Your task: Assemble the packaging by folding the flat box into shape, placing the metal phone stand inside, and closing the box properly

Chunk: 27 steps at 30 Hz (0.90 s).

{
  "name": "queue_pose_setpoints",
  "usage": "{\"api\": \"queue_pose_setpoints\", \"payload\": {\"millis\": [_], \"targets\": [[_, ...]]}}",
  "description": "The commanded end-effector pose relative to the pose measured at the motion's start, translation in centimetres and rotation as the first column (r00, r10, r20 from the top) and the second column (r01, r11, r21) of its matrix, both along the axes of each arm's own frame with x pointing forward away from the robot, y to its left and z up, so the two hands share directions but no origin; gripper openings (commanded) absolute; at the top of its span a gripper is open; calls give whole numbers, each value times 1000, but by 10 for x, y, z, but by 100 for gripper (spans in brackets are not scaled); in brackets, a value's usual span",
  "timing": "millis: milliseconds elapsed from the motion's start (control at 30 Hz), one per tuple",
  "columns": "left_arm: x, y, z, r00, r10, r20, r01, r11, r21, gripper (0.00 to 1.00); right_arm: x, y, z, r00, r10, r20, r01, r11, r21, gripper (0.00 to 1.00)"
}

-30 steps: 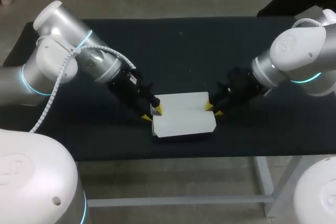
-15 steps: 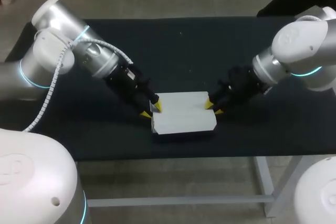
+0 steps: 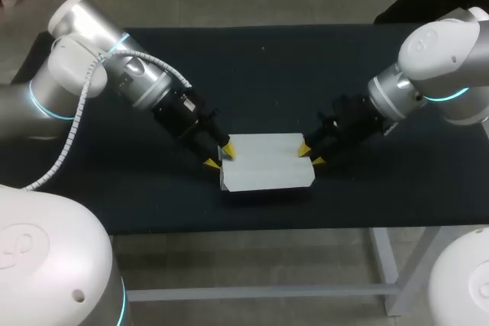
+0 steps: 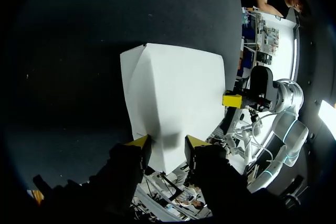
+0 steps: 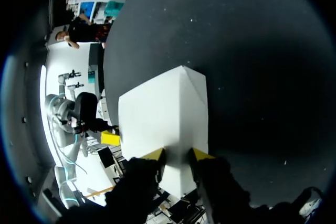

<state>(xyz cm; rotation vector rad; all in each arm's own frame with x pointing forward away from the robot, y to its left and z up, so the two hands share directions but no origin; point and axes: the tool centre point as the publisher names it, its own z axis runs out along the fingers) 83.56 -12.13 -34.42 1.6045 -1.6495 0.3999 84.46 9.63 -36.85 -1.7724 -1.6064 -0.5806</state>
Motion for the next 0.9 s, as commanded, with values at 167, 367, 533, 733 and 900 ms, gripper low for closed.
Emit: {"api": "queue_pose_setpoints", "payload": {"millis": [167,367,533,733,900], "targets": [[11,-31,9,998,-30,-58,29,999,-18,41,9,25,4,998,25,-52,-24,999,27,34],[12,-32,11,997,-31,-69,29,999,-18,44,12,26,6,997,28,-73,-26,999,31,34],[13,-32,14,997,-30,-76,28,999,-23,42,12,25,8,996,30,-79,-27,999,39,34],[14,-33,18,996,-36,-87,33,999,-30,37,13,26,10,995,33,-90,-29,999,45,34],[15,-33,19,994,-42,-100,39,999,-28,37,14,28,11,995,37,-96,-32,998,47,32]]}}
